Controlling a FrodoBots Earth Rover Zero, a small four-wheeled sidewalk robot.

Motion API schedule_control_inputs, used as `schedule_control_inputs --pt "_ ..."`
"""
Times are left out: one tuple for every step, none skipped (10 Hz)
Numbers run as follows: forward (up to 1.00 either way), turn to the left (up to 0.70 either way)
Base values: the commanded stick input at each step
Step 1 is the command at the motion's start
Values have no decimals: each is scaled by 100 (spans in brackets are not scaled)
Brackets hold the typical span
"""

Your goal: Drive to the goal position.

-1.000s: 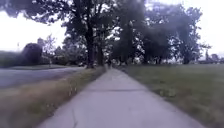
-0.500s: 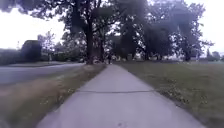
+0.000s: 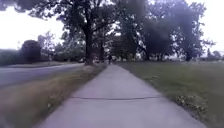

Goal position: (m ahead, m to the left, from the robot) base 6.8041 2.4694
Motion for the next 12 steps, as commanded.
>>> schedule_control_inputs --pt "70 0" --pt "70 0" --pt "70 0" --pt "70 0" --pt "70 0" --pt "70 0" --pt "70 0" --pt "70 0" --pt "70 0" --pt "70 0" --pt "70 0" --pt "70 0"
